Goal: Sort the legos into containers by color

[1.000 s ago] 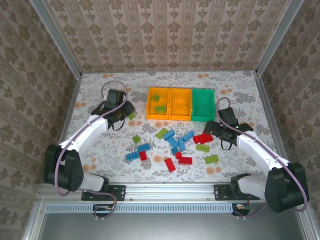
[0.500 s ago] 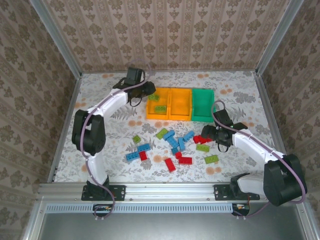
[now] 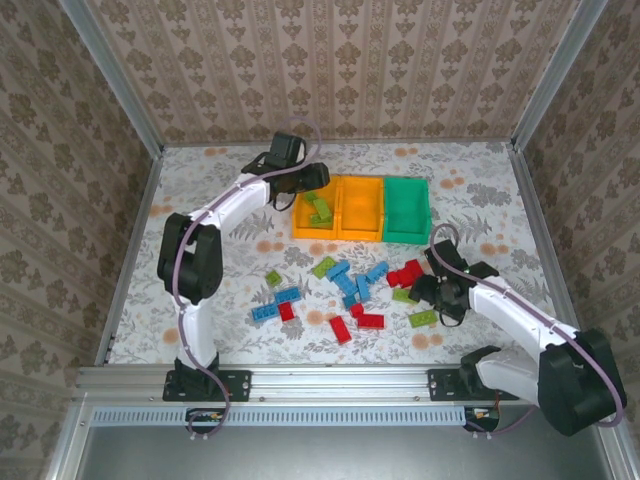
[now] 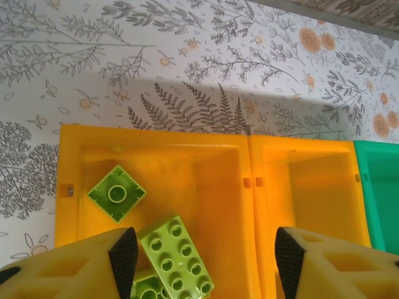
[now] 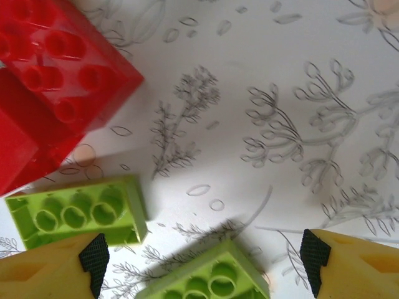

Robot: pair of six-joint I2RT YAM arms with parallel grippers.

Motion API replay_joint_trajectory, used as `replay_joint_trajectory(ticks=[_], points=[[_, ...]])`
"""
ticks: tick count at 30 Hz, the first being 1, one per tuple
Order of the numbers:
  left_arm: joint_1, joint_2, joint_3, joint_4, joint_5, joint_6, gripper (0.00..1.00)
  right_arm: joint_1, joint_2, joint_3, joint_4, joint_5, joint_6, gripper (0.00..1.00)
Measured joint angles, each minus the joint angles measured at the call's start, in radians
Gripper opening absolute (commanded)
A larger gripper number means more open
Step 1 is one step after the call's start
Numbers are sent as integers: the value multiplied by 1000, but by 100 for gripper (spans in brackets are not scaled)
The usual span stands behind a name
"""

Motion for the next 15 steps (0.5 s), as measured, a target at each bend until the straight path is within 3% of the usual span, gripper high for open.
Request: replay_joint_trajectory(ticks=[7, 15], points=[[-14, -34, -18, 1, -38, 41, 76, 21, -58, -36, -39, -34, 152, 81], [-18, -154, -116, 9, -83, 108, 100, 74, -5, -60, 0, -63, 281, 79]])
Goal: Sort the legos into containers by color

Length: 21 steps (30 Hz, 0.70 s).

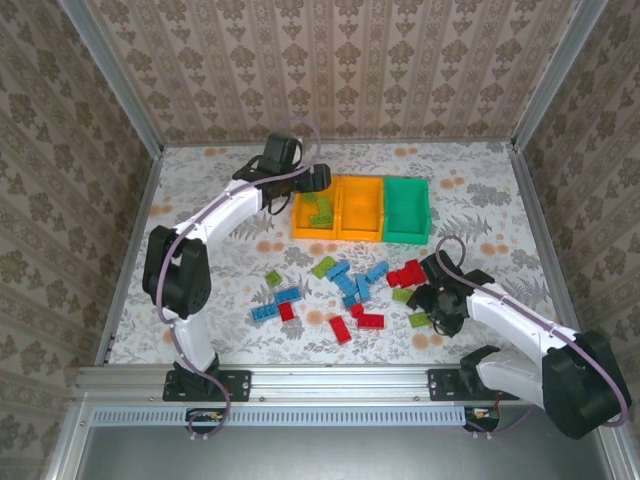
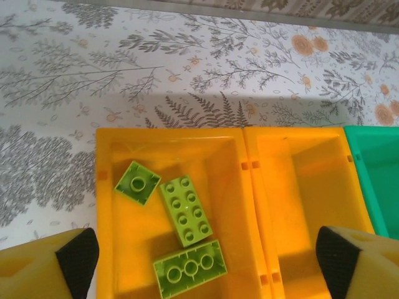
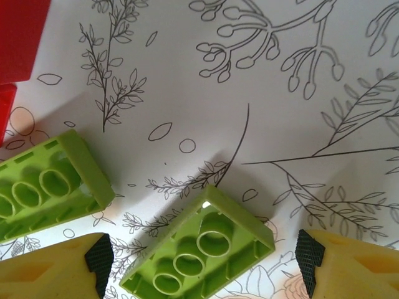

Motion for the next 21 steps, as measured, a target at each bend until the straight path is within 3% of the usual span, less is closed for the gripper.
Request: replay_joint_trajectory(ticks=[11, 16, 21], points=[[31, -166, -237, 19, -55, 31, 100, 7, 80, 14, 1, 12, 41, 65], [56, -205, -306, 22, -67, 31, 100, 7, 115, 31, -34, 29, 41, 44], [93, -253, -368, 16, -82, 31, 100, 11, 114, 42, -61, 37, 23, 32]])
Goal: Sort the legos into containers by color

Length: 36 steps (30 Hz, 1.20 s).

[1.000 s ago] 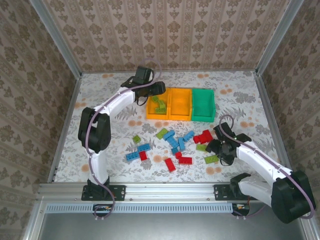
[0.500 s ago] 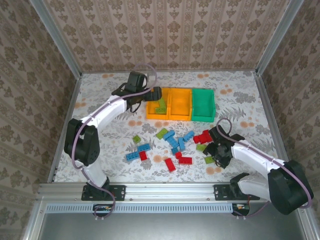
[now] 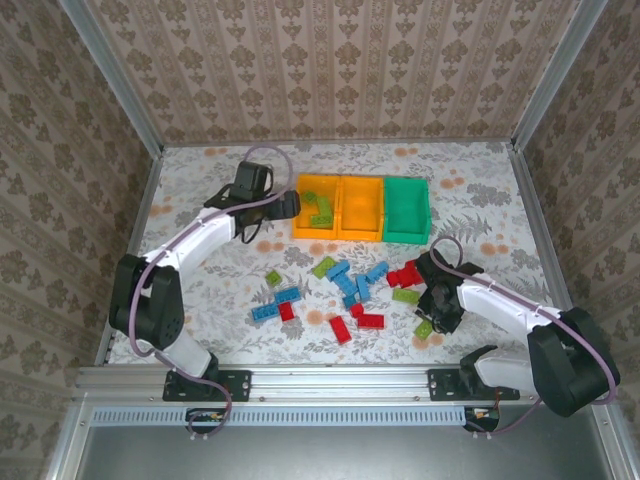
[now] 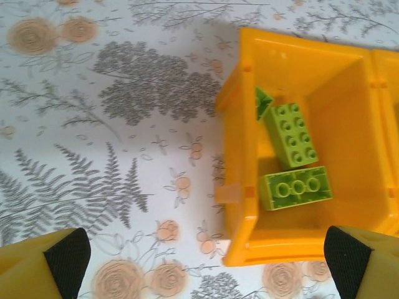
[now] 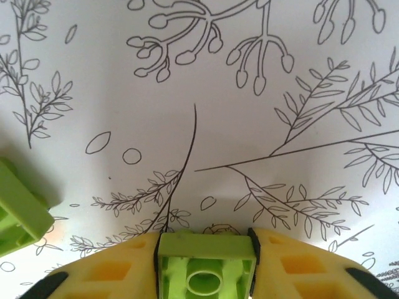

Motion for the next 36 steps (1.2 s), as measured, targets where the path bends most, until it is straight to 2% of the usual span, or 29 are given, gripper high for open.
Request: replay_joint_trajectory(ticks=[6, 12, 20, 25, 31, 36], points=[[13, -51, -53, -20, -40, 7, 100, 9, 0, 89, 38, 0, -54, 29], [14, -93, -122, -47, -65, 7, 100, 19, 85, 374, 73, -1, -158, 29], [-6, -101, -176, -147, -105, -20, 100, 69, 457, 861, 169, -21, -348, 27], [-40, -116, -232, -204, -89, -97, 100, 118, 711, 1191, 188, -35, -447, 25], [-107, -125, -294, -215, -62, -152, 100, 137, 899, 1395, 192, -62, -490, 26], [-114, -132, -315, -217, -32, -168, 99, 135, 1010, 1473, 190, -83, -482, 30]])
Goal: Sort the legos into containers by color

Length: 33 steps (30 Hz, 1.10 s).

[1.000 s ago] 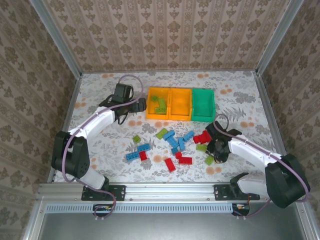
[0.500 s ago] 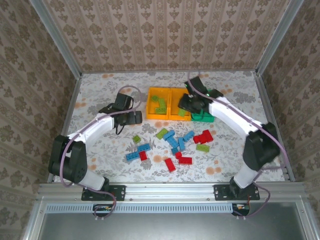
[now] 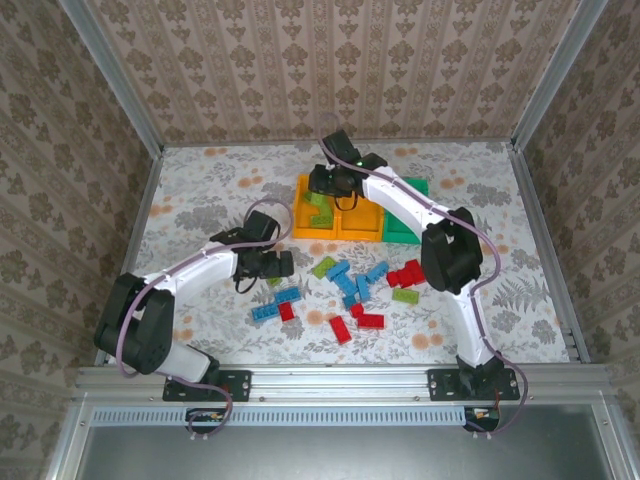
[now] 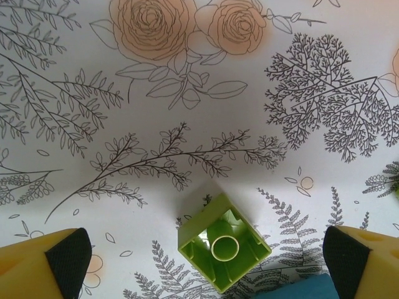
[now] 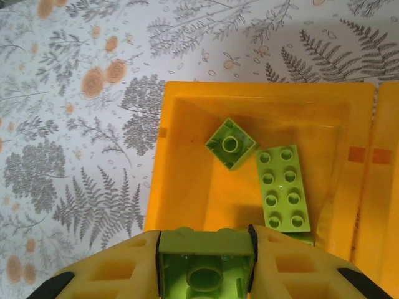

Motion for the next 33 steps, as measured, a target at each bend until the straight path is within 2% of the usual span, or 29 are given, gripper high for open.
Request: replay_joint_trajectory(ticks=[3, 8, 16, 20, 26, 30, 33], points=[[0, 0, 0, -11, 18, -27, 97, 0, 43, 31, 0, 0, 16, 48], [0, 3, -14, 5, 59, -95, 93, 0, 77, 54, 0, -8, 36, 65], [0, 34, -25, 21, 92, -130, 89, 2, 78, 54, -2, -20, 38, 77], [0, 51, -25, 26, 105, -143, 84, 3, 41, 18, 6, -20, 38, 78], [6, 80, -25, 51, 117, -181, 67, 3, -117, -116, 17, -19, 29, 78], [18, 100, -24, 67, 132, -193, 61, 3, -267, -247, 39, 5, -2, 80], [21, 110, -16, 58, 131, -190, 50, 0, -375, -344, 42, 51, -28, 81]])
